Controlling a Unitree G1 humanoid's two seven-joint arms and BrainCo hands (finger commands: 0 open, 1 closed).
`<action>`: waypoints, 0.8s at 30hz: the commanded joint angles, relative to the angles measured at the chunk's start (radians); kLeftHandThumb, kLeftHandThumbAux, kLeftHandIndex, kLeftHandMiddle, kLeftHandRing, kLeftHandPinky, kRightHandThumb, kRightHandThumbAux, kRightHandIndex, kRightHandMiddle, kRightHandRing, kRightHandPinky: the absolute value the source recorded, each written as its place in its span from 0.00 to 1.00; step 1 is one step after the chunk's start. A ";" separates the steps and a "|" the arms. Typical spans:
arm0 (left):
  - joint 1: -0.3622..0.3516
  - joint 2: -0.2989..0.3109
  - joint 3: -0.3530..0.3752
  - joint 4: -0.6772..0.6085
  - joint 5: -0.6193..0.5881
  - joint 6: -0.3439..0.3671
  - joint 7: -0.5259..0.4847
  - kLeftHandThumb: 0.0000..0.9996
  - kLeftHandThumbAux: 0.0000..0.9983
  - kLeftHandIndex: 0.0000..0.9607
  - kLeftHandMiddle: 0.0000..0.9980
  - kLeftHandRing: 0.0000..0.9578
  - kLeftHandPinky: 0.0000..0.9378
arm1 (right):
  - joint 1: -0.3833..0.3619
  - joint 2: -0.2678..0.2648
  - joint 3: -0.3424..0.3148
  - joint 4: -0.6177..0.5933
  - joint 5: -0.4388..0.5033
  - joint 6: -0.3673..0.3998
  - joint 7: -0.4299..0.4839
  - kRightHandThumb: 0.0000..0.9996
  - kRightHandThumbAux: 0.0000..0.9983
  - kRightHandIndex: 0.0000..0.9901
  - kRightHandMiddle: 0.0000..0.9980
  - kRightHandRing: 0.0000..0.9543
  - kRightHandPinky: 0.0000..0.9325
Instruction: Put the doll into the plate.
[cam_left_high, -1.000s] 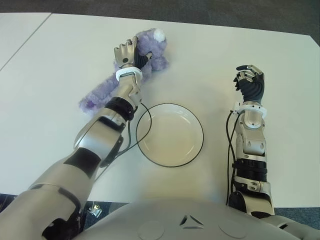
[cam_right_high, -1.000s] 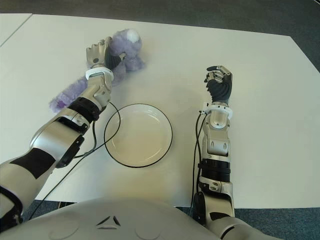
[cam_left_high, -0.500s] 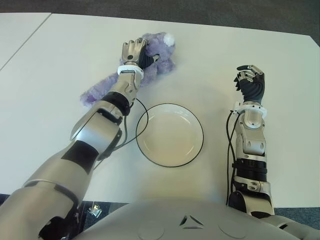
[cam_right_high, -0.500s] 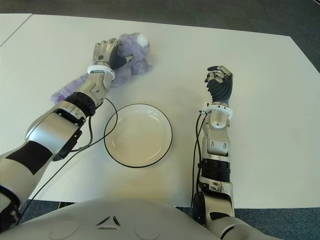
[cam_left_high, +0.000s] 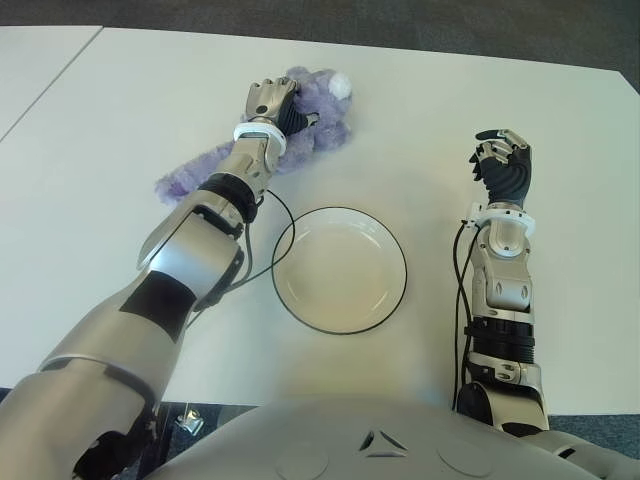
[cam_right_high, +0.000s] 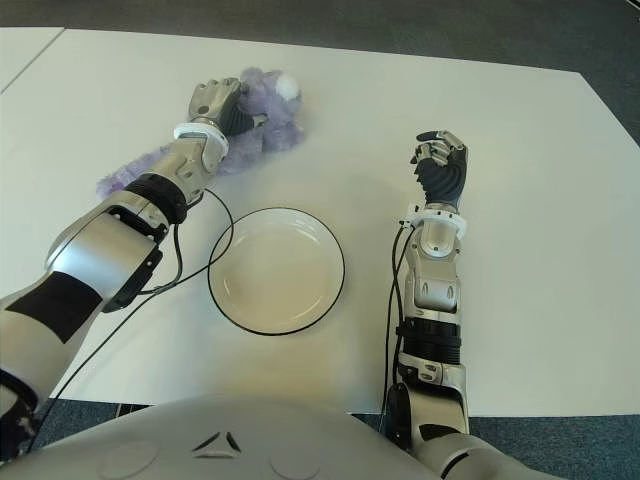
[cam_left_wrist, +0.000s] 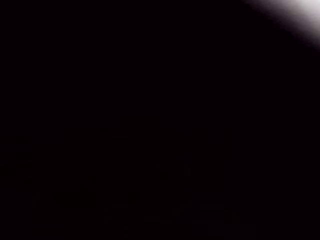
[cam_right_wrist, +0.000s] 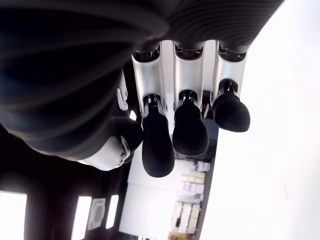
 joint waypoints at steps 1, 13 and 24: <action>0.050 -0.006 -0.010 0.041 -0.009 -0.048 -0.027 1.00 0.66 0.47 0.39 0.51 0.62 | 0.011 0.000 -0.005 0.004 0.008 0.000 0.008 0.72 0.71 0.44 0.70 0.78 0.82; 0.042 0.010 0.003 0.037 -0.026 -0.099 0.002 1.00 0.66 0.48 0.47 0.58 0.50 | 0.010 0.008 -0.010 0.002 0.015 0.002 0.009 0.72 0.72 0.44 0.70 0.77 0.81; 0.040 0.016 0.020 0.033 -0.045 -0.138 0.015 1.00 0.66 0.42 0.48 0.51 0.45 | 0.010 0.007 -0.010 0.012 0.006 -0.003 0.005 0.72 0.71 0.44 0.71 0.78 0.82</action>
